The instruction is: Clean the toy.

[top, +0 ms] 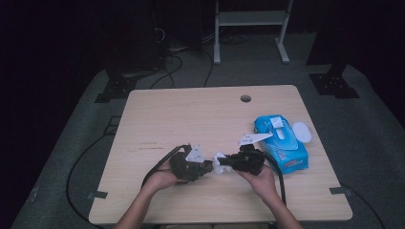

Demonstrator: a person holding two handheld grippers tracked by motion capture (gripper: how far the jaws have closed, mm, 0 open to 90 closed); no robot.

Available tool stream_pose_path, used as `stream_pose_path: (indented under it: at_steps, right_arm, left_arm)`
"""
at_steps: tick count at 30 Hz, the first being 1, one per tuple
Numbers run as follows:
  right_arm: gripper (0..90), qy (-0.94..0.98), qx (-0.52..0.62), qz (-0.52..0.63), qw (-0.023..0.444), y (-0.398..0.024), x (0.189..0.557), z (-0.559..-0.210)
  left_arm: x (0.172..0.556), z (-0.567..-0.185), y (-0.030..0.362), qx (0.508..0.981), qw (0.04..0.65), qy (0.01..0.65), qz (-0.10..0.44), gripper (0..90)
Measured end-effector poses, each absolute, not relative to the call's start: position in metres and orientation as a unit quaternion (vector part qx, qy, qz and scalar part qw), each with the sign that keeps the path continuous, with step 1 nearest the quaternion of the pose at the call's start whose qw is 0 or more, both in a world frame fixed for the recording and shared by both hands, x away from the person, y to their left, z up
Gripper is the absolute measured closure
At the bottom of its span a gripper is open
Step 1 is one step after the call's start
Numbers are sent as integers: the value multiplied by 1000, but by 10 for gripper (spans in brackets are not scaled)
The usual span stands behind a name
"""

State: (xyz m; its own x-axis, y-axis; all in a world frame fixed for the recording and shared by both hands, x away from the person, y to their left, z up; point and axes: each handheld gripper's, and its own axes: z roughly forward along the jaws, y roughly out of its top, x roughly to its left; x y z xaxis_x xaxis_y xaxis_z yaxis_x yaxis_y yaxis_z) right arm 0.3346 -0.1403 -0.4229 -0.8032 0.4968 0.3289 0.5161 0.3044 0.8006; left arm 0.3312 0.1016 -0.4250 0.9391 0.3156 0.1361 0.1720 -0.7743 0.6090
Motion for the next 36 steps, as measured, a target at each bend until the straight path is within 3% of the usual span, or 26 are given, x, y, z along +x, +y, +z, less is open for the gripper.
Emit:
stream_pose_path:
  at_steps: [12,26,36]
  right_arm:
    - [824,-805,-321,-499,16,-141,338,-428]
    - [824,-816,-301,-493,21,-121,335,-427]
    - [824,-822,-290,-489,25,-101,338,-427]
  left_arm:
    - [333,-432,97,947,266,137,114,583]
    - [333,-422,117,926,337,152,75,557]
    - [335,-408,160,906,382,170,65,521]
